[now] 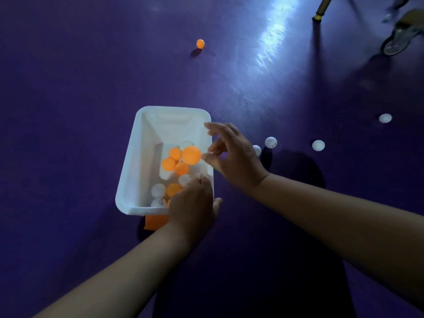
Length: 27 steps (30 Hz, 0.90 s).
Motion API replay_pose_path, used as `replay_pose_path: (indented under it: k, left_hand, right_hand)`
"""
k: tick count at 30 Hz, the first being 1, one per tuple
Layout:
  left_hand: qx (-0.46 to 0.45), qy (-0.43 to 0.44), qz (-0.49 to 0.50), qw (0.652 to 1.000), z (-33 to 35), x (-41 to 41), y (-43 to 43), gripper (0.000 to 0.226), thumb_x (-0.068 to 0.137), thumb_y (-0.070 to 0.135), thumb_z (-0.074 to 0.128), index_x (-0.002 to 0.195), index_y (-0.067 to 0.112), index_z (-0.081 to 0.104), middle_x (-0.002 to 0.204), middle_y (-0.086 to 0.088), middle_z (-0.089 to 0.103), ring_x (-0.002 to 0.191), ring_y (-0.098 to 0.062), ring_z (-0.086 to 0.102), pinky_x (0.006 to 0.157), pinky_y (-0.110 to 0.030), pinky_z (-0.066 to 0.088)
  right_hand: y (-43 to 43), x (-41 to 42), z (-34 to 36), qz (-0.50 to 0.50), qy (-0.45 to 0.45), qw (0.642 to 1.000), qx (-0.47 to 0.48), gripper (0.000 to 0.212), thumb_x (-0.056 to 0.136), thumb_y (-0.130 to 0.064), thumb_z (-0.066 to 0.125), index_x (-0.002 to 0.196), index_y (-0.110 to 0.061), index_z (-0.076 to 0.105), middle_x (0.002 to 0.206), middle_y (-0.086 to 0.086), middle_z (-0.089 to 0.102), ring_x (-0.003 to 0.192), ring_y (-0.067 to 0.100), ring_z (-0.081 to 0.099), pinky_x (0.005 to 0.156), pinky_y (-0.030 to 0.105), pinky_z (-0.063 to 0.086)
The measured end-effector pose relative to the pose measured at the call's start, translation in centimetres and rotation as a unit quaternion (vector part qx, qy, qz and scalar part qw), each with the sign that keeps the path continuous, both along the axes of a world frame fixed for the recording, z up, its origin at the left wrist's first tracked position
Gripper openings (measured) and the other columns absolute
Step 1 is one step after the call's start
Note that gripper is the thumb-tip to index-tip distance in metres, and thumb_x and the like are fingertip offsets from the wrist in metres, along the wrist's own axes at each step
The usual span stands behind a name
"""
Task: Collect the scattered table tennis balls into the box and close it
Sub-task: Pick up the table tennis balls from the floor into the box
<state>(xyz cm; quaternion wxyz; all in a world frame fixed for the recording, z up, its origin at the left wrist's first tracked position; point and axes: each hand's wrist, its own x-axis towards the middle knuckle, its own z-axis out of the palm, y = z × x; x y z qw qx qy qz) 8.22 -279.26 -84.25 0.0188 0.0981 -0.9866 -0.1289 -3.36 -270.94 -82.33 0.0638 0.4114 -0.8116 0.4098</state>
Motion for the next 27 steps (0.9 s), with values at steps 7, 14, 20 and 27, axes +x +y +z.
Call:
replay_pose_path:
  k: [7,14,20,27]
  left_hand:
    - [-0.057,-0.014,-0.029,0.998,-0.9,-5.4,-0.8,0.055,0.091,0.046,0.046,0.130,0.007,0.037,0.123,-0.009,0.048,0.103,-0.028,0.058,0.066,-0.035,0.039]
    - [-0.074,0.006,-0.003,0.997,-1.3,-6.5,-0.7,0.046,0.093,0.047,0.037,0.125,0.014,0.042,0.104,-0.007,0.063,0.089,-0.027,0.064,0.066,-0.031,0.046]
    - [-0.095,0.012,-0.009,0.995,-1.9,-6.8,-0.8,0.045,0.095,0.045,0.033,0.127,0.014,0.038,0.102,-0.005,0.061,0.084,-0.025,0.064,0.059,-0.029,0.033]
    - [-0.093,0.009,-0.002,0.996,-2.4,-6.8,-0.7,0.048,0.095,0.045,0.033,0.132,0.014,0.036,0.099,-0.005,0.066,0.083,-0.026,0.066,0.059,-0.028,0.035]
  right_hand:
    - [5.0,-5.0,-3.5,-0.194,0.005,0.978,0.071,0.024,0.082,-0.008,0.066,0.107,-0.006,0.064,0.106,0.012,0.061,0.072,0.014,0.057,0.067,0.025,0.046]
    - [6.7,-7.8,-6.7,-0.195,-0.107,0.918,0.327,0.051,0.085,-0.019,0.062,0.134,-0.020,0.048,0.145,0.007,0.032,0.132,0.027,0.032,0.103,0.041,0.040]
    - [6.3,-8.7,-8.7,-0.177,-0.122,0.845,0.490,0.060,0.089,-0.013,0.051,0.142,-0.031,0.030,0.158,0.003,-0.001,0.143,0.030,0.004,0.111,0.041,0.027]
    - [7.1,-9.1,-9.1,-0.263,-0.150,0.891,0.339,0.046,0.085,0.004,0.047,0.124,-0.020,0.052,0.134,0.014,0.032,0.094,0.037,0.056,0.079,0.040,0.049]
